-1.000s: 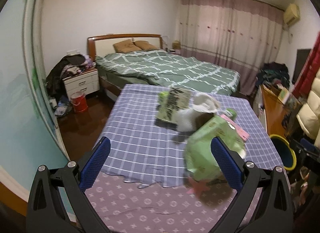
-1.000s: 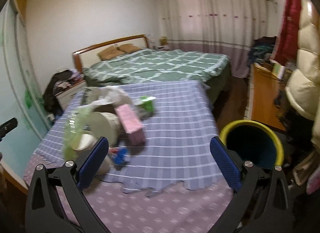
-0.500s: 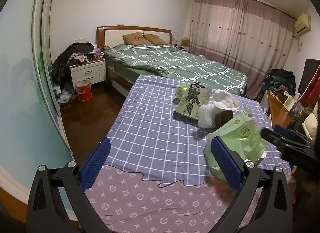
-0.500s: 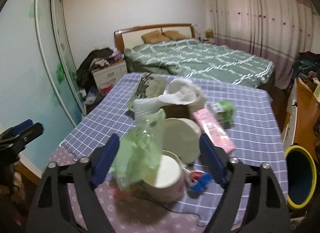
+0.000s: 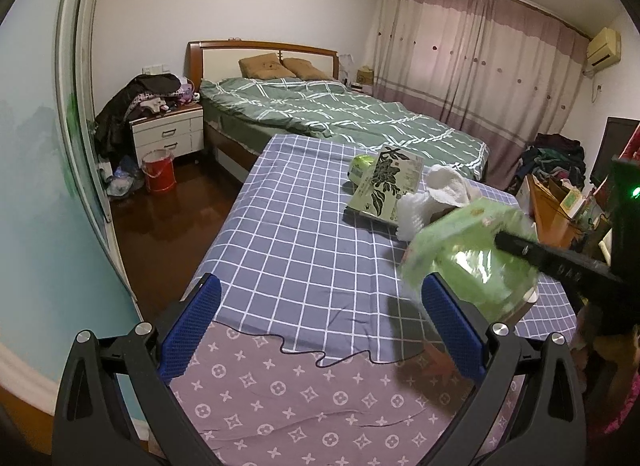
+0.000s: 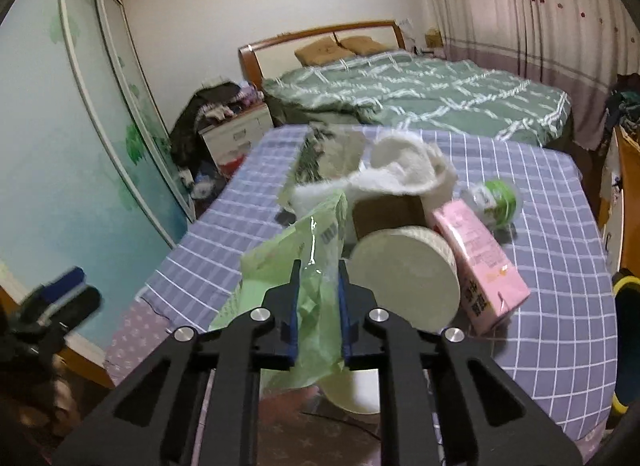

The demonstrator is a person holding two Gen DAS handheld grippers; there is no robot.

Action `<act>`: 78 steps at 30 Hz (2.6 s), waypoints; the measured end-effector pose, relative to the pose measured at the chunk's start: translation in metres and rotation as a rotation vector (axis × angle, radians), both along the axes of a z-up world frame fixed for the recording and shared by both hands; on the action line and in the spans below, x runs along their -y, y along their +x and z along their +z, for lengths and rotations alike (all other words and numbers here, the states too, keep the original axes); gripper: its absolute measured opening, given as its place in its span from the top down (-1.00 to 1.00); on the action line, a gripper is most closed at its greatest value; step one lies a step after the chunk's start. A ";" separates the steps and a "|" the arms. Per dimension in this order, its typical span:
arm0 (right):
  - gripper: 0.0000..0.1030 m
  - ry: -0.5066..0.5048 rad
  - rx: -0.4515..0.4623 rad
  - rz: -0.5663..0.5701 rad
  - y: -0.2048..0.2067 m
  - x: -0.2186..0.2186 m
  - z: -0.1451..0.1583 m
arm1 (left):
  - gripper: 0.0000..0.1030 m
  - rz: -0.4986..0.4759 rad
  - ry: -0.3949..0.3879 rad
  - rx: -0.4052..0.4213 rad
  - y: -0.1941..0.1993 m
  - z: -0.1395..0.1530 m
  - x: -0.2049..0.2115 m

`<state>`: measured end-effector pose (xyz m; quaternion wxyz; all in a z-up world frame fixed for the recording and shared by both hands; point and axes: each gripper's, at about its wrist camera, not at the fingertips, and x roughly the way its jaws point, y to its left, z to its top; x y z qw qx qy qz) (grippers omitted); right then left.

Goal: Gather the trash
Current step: 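Grasp the green plastic bag with the right gripper and lift it, then carry the green bag over the yellow bin and open the right gripper, then grasp the white paper cup with the left gripper and lift it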

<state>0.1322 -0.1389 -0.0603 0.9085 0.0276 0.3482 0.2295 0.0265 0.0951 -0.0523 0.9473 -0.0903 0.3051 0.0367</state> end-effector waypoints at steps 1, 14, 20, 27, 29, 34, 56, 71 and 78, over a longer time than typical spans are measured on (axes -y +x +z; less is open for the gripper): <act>0.72 0.007 0.011 0.002 -0.001 0.000 0.004 | -0.93 -0.003 0.001 0.000 0.000 0.000 0.001; 0.72 0.053 0.200 -0.285 -0.019 0.105 0.061 | -0.93 -0.093 0.004 -0.003 0.002 0.001 0.028; 0.70 0.056 0.199 -0.550 -0.021 0.211 0.052 | -0.93 -0.179 0.024 -0.006 0.009 -0.001 0.062; 0.68 0.043 0.109 -0.825 -0.021 0.327 0.004 | -0.93 -0.329 0.062 -0.018 0.021 -0.009 0.121; 0.65 0.039 0.068 -0.873 -0.016 0.353 -0.014 | -0.93 -0.370 0.065 -0.033 0.027 -0.014 0.138; 0.53 0.012 -0.019 -0.931 -0.005 0.396 -0.059 | -0.93 -0.437 0.068 -0.075 0.045 -0.024 0.173; -0.32 0.021 -0.015 -0.934 -0.017 0.383 -0.068 | -0.73 -0.464 0.062 -0.131 0.094 -0.049 0.197; -0.32 0.057 -0.001 -0.931 -0.038 0.380 -0.061 | -0.21 -0.445 0.043 -0.160 0.094 -0.045 0.192; -0.33 0.018 0.020 -0.961 -0.055 0.382 -0.058 | -0.21 -0.506 0.047 -0.127 0.086 -0.013 0.212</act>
